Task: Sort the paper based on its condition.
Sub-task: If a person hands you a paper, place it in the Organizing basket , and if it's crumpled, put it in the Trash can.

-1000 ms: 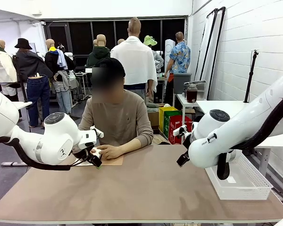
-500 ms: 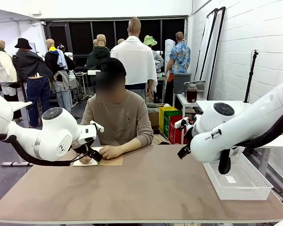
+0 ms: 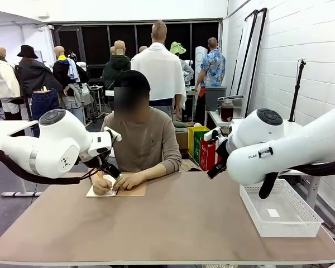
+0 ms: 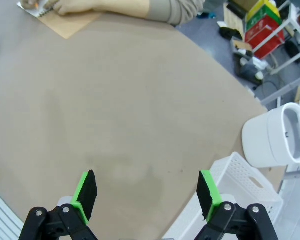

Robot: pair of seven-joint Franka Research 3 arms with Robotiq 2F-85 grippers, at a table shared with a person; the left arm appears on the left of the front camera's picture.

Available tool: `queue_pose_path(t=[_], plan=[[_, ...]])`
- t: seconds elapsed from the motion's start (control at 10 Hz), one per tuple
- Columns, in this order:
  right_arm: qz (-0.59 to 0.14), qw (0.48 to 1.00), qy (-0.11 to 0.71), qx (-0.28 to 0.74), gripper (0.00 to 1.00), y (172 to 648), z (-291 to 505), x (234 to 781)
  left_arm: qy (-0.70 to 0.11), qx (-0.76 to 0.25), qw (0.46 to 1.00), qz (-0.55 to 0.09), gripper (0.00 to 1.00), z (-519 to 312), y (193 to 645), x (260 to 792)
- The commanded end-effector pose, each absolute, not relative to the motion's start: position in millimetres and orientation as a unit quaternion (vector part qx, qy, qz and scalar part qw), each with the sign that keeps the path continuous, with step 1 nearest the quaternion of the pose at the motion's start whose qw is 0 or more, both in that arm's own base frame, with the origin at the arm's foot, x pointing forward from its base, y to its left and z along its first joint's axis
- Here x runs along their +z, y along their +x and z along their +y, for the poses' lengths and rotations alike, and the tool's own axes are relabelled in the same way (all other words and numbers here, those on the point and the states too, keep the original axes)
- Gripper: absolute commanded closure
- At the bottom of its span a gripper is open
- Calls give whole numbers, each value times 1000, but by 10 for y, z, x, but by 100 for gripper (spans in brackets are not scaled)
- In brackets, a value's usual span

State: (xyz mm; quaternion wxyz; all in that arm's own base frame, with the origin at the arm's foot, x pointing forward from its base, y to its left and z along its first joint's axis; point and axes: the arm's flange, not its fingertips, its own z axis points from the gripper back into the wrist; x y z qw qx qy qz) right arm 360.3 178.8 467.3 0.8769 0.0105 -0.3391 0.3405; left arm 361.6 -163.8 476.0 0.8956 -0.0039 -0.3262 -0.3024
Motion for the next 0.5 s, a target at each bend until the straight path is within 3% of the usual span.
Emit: queue_pose_path(t=[0.0, 0.4], plan=[[-342, 869, 0, 358, 0, 3346, 1682, 4762, 13, -285, 899, -332, 0, -1630, 3504, 4911], [-362, 858, 0, 365, 0, 3164, 1606, 4970, -15, -283, 895, -345, 0, -1396, 3410, 5143]])
